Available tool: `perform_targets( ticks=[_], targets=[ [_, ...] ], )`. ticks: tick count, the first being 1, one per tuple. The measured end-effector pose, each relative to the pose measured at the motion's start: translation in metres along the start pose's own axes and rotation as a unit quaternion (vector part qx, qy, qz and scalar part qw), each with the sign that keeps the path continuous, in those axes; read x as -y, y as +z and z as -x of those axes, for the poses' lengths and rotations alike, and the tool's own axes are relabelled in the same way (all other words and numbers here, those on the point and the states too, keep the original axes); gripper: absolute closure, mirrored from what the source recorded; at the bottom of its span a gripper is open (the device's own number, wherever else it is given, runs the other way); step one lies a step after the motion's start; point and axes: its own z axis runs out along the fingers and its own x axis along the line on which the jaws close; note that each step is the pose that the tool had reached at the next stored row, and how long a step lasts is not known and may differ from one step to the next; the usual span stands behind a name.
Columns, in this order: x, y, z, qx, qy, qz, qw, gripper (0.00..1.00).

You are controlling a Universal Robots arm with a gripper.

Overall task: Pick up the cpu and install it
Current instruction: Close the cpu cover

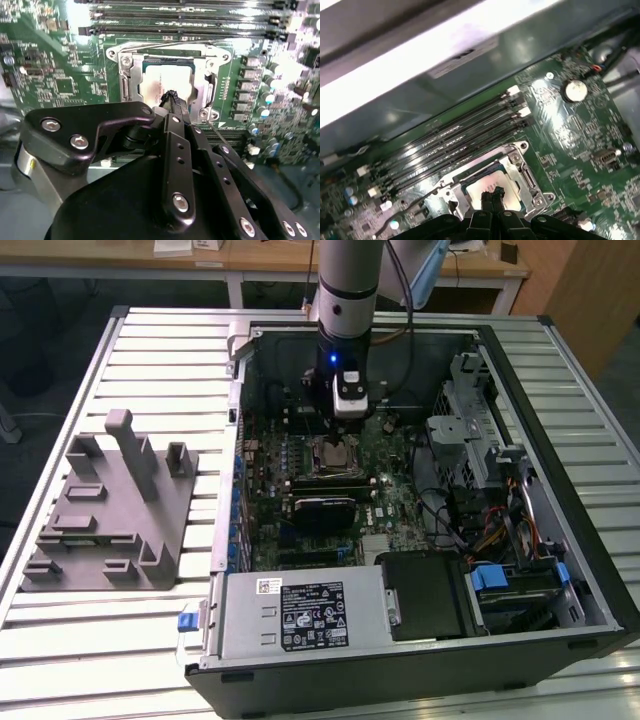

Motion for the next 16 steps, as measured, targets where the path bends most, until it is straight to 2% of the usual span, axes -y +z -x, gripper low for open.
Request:
perform_targets(
  ticks=[4, 8, 11, 16],
  targets=[
    [0.0, 0.0004, 0.0, 0.0001, -0.037, 0.0002, 0.9993, 0.89],
    [0.0, 0.0008, 0.0, 0.0003, -0.073, 0.0003, 0.9974, 0.89],
    [0.0, 0.0011, 0.0, 0.0004, -0.099, 0.0004, 0.995, 0.89],
    [0.0, 0.0018, 0.0, 0.0005, -0.145, 0.0005, 0.9894, 0.89]
  ],
)
